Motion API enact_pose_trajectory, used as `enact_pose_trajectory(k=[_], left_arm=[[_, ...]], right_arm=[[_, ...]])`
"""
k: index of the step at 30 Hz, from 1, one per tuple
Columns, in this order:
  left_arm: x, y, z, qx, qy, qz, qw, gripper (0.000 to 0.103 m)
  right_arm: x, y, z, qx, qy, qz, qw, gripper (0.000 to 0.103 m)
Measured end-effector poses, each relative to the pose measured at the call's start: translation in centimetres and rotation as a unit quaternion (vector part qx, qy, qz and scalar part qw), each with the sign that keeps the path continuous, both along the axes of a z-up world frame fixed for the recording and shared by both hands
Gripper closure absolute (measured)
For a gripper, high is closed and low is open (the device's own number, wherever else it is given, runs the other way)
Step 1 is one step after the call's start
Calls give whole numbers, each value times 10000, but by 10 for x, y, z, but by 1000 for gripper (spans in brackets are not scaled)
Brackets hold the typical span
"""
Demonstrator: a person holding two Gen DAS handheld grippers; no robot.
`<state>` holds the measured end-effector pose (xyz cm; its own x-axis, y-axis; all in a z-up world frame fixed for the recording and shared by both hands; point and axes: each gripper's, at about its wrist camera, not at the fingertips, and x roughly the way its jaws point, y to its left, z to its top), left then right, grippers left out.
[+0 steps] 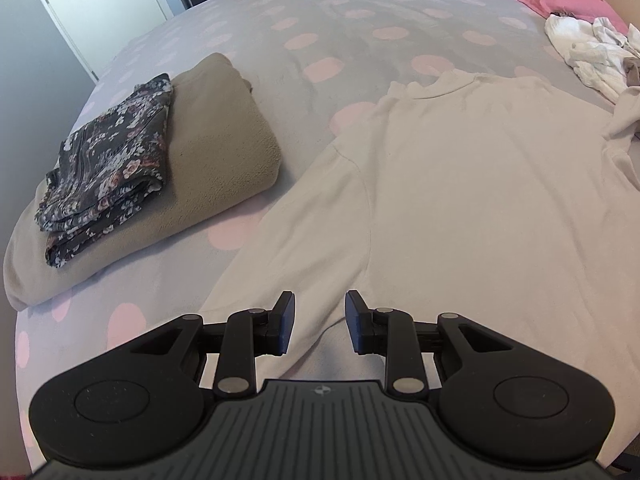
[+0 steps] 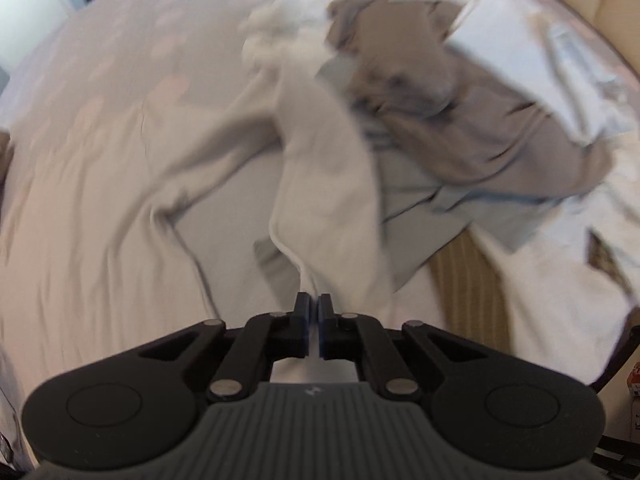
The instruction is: Fold clothes
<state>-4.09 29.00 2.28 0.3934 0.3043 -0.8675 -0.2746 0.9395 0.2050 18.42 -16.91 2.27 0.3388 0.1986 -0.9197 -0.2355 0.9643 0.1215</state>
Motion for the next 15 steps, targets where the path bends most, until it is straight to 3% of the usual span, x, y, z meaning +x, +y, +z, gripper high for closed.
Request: enact_pose_trajectory(k=[4,9,15], left_arm=[[1,-1,0,-5,-2,-9,10000,78],[3,-2,-2,33,23,-38,10000,78],[1,3,-9,70,149,97,9998,78]], right_arm=[[14,-39,51,162,-532,-444,9975,98],[52,-78,97,19,-1143,-903,9893,99],[110,-108,106,-362,-1456,-1374,9791,101]])
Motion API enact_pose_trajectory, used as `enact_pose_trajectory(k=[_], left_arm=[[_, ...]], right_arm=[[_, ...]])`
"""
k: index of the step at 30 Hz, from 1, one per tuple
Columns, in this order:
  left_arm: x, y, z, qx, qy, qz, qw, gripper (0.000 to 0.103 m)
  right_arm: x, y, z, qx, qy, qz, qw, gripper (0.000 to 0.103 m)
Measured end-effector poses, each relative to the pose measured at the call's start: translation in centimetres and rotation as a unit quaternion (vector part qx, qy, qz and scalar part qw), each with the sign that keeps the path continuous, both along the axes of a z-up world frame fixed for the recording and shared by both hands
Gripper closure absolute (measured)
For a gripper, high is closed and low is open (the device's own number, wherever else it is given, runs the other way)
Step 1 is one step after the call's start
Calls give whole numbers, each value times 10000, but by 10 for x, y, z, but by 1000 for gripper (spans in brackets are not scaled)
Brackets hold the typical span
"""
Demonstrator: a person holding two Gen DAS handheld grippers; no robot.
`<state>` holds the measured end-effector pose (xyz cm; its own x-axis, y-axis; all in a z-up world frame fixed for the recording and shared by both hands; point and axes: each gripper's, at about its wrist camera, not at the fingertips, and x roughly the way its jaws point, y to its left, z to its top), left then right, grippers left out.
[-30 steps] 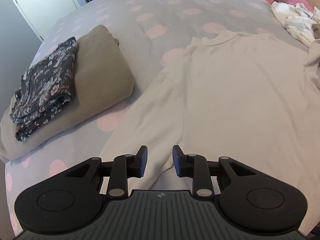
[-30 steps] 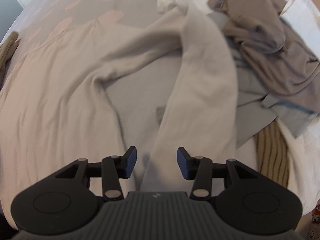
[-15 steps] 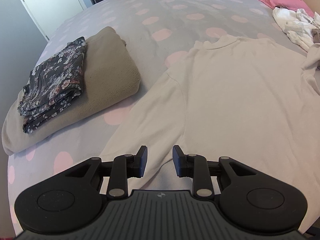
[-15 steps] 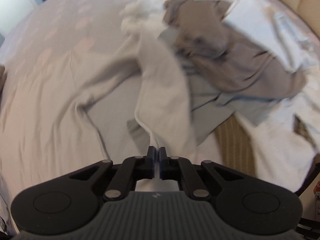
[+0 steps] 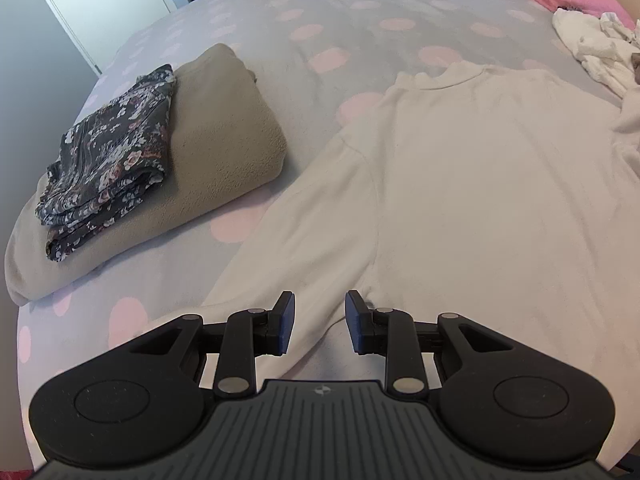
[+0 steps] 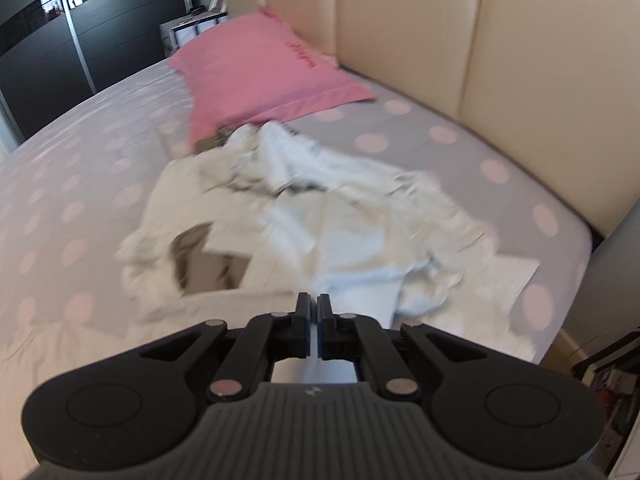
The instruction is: Fold clothes
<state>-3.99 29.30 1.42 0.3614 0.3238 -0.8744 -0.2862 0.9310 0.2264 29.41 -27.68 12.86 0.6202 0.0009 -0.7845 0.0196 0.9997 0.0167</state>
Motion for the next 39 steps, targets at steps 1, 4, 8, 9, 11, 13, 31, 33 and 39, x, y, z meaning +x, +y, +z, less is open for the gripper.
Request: enact_pose_trajectory(k=[1,4,8,9,11,13,31,33,39], left_arm=[[0,1,-1,14,17,26,10000,78],[-3,3,-5,-24,46,89,9999,78],[-7,2,-11,-85,110,97,9999,77],[-8,1,-11,-141,112,96,9998,77],[-12,0,-12,-292,109,88,9995,78],[-15,-3,-12,-484,98,54,9988,78],[-69,-71,-50,-2098,1418,-1005,9622,71],[-73,-79,-57,-2176,1679,-1117,9550,71],[-86,-100,-78,-2200,2415,-1480,9335,71]], right_arm=[[10,-5,1,-59,-48,-87,9999,101],[34,-17,-13,-170,6,-371,9992,101],[50,-29,-44,-96,143,-652,9977,101],[48,-30,-48,-73,113,-650,9978,96],[40,-26,-49,-228,-56,-597,9979,81],[27,-18,-46,-376,-265,-406,9981,59],[-139,134,-112,-923,1420,5101,8432,54],[-156,139,-119,-1188,1566,5602,8047,54],[-205,142,-141,-1938,1814,6806,6828,54]])
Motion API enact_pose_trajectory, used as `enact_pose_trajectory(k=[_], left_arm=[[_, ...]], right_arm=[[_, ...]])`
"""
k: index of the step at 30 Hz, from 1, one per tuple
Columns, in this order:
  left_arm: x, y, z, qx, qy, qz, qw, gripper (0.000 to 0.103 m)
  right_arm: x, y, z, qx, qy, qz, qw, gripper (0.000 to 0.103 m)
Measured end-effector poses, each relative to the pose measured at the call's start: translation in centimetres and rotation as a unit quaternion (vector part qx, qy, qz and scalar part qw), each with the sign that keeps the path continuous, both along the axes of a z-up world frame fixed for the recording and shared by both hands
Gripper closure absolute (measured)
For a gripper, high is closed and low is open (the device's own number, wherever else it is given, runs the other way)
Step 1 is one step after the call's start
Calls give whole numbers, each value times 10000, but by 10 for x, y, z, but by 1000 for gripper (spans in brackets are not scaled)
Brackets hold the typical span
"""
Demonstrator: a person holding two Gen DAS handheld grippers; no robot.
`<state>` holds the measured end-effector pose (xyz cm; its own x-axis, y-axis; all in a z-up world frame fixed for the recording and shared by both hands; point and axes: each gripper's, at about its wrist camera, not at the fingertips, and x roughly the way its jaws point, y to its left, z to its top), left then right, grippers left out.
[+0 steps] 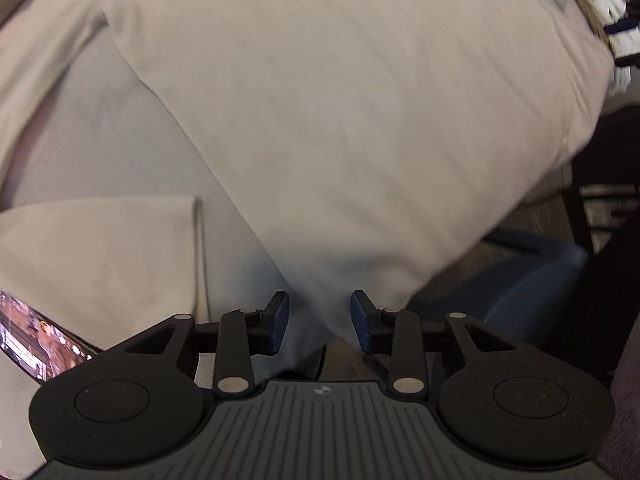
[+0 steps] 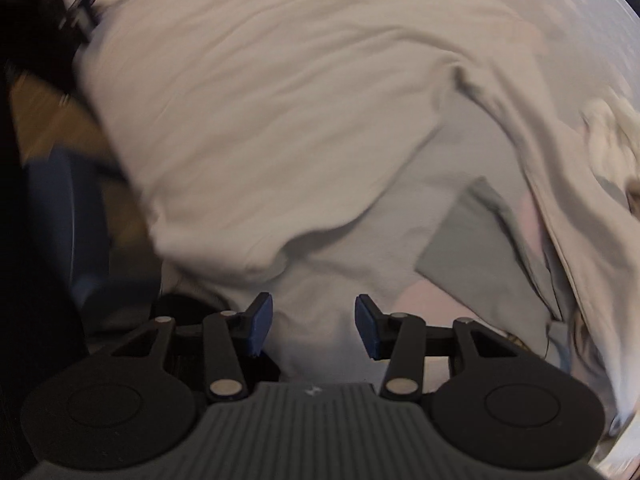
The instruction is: Fold clothes
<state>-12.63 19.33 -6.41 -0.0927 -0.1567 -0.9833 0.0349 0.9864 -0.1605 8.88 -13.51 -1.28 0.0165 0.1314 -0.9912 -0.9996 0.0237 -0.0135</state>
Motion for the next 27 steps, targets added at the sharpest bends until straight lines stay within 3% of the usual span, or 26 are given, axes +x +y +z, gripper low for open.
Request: enact_pose_trajectory(k=[10,13,15,17,19,22,25,27], left_arm=[[-3,-21,-8,314,-69,-391,9987,71],[-5,-31,-8,443,-155,-570,9973,71],[-6,-35,-7,466,-204,-651,9966,73],[-5,-37,-5,419,-225,-661,9967,91],[-2,-37,-2,284,-216,-619,9974,99],[2,-34,13,-9,-314,-548,9980,101],[1,-32,36,-199,-418,-600,9971,101],[-2,-31,48,-130,-440,-694,9965,101]], right_arm=[[-36,25,-40,-20,-151,1217,9924,58],[-43,30,-49,37,-104,1314,9913,72],[-45,28,-46,10,-75,1427,9897,84],[-43,26,-35,-35,57,1423,9898,89],[-40,25,-20,-41,219,1385,9901,91],[-38,25,6,-25,418,1320,9904,92],[-41,25,0,-282,654,1247,9896,92],[-43,25,-3,-453,811,1197,9885,92]])
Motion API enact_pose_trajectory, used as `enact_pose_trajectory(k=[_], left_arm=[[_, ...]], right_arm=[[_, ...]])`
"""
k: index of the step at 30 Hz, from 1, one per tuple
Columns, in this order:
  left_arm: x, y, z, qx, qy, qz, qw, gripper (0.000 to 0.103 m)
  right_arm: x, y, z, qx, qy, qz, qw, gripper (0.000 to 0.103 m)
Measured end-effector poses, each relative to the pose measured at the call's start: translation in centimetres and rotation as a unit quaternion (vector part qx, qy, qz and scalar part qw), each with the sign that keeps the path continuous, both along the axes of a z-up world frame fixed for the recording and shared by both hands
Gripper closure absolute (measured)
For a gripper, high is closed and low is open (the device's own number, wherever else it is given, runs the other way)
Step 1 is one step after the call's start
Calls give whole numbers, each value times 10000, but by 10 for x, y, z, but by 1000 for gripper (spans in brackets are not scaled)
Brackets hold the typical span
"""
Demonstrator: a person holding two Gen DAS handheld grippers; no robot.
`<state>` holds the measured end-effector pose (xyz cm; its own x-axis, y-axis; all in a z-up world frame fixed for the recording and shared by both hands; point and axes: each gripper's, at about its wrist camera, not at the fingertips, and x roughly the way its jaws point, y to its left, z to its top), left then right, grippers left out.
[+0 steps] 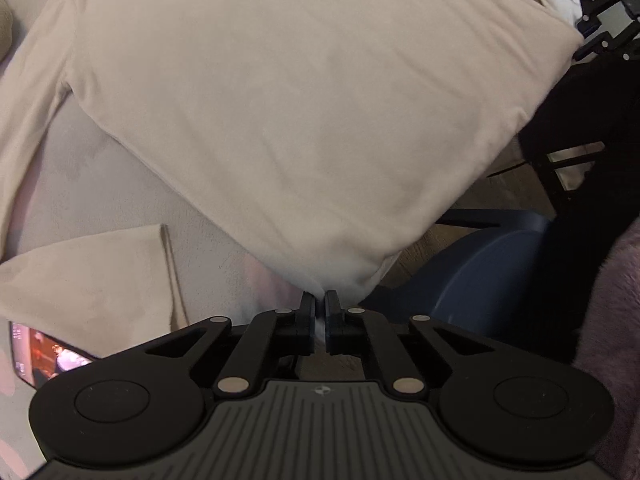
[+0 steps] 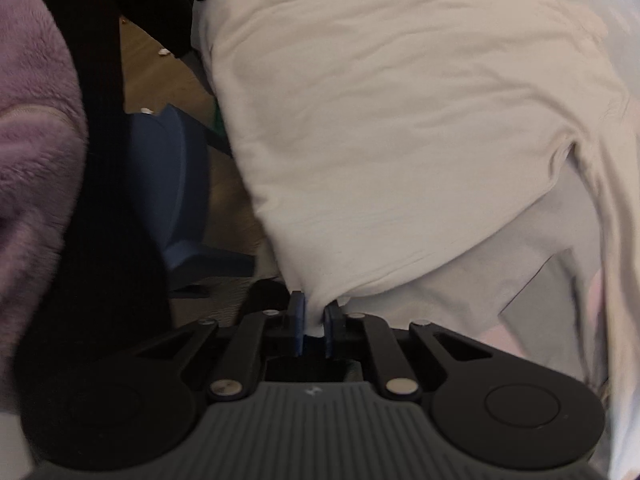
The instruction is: Fold clothes
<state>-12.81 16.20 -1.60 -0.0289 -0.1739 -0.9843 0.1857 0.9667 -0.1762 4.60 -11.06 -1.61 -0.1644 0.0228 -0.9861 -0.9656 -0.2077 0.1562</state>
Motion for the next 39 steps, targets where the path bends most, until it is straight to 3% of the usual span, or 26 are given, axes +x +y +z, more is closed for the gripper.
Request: enact_pose_trajectory(k=[4,9,16,21,23,26,27,32,36,39], left_arm=[[-7,4,7,180,90,-87,9998,101],[-4,1,-15,212,252,-35,9995,101],[2,1,-52,514,592,5,9969,101],[6,0,-58,500,516,92,9974,101],[6,-2,-59,499,589,2,9970,98],[6,0,-59,304,673,12,9973,76],[7,3,-57,288,628,40,9976,75],[13,7,-34,179,224,493,9984,75],[32,37,-13,185,-220,976,9948,75],[35,55,-4,202,-478,1531,9868,75]], right_arm=[[-4,0,-8,-385,266,-82,9989,92],[-9,-1,-17,-863,597,-185,9943,92],[-8,4,-47,-1255,777,-177,9889,94],[-13,10,-62,-1465,643,30,9871,93],[-14,9,-59,-1374,417,149,9895,89],[-4,5,-52,-1341,231,120,9906,86],[2,4,-47,-1288,199,34,9915,79],[28,3,-15,-970,-36,-142,9952,68],[58,6,16,-301,-421,-696,9962,68],[76,14,35,361,-848,-1208,9884,68]])
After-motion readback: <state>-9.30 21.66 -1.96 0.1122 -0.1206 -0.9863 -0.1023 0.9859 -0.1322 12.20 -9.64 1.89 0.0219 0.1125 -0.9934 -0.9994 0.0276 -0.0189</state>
